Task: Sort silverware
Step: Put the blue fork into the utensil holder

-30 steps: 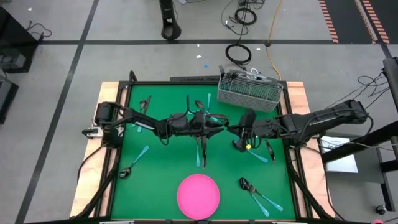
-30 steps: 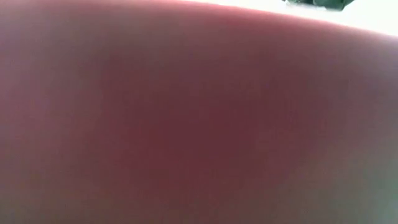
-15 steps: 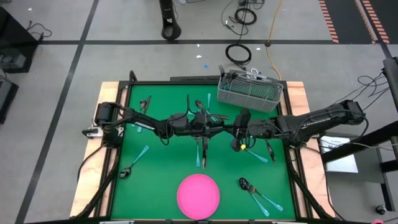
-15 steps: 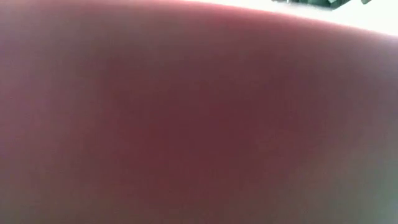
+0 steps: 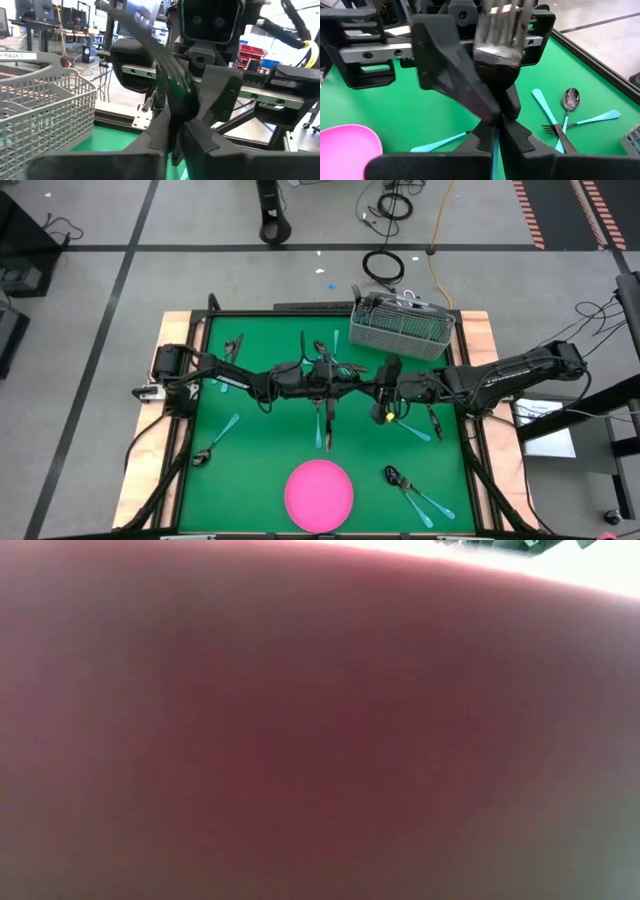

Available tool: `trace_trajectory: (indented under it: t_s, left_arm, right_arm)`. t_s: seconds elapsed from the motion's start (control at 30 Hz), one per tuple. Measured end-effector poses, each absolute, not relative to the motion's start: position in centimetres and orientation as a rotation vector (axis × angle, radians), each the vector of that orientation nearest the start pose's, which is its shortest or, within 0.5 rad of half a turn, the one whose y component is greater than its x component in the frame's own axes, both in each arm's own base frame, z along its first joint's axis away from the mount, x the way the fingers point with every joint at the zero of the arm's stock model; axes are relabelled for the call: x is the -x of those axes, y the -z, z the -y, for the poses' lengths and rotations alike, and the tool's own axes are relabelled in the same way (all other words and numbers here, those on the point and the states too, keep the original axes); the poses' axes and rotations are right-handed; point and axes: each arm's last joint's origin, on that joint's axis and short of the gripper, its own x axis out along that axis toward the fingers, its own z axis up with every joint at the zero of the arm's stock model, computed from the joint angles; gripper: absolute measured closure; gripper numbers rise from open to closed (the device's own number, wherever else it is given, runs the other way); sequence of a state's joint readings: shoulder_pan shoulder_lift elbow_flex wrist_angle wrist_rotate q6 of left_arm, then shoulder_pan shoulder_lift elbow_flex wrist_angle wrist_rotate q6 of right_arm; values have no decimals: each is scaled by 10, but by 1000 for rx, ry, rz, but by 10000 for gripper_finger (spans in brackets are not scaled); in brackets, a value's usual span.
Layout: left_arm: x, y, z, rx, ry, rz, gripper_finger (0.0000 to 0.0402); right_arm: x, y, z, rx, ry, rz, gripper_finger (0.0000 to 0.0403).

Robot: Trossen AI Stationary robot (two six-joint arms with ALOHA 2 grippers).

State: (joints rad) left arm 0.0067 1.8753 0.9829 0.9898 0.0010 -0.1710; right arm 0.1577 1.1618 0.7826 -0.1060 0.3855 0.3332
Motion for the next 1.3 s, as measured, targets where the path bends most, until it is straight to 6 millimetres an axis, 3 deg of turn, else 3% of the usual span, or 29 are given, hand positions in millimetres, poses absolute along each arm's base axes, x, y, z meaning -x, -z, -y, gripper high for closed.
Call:
trace_trajectory:
  t_s: [0.07,0.57,0.87,1.07,1.17,1.3]
  left_arm:
    - [-396,-212,-3,169,-1,96,391]
    - [-396,-211,-2,150,5,83,399]
    - [-393,-212,-19,141,-44,42,400]
    - [-383,-234,-42,77,-112,60,401]
    - [-376,-253,-56,13,-206,54,401]
    - [-383,-279,-76,-90,-297,-29,401]
  right_arm:
    - [-247,-267,-28,-199,298,-418,400]
    - [-245,-268,-29,-190,283,-427,352]
    - [-218,-279,-27,-222,239,-480,324]
    - [-198,-284,-28,-235,284,-486,325]
    - [-193,-275,-32,-216,295,-495,325]
    - [-191,-260,-37,-224,310,-499,325]
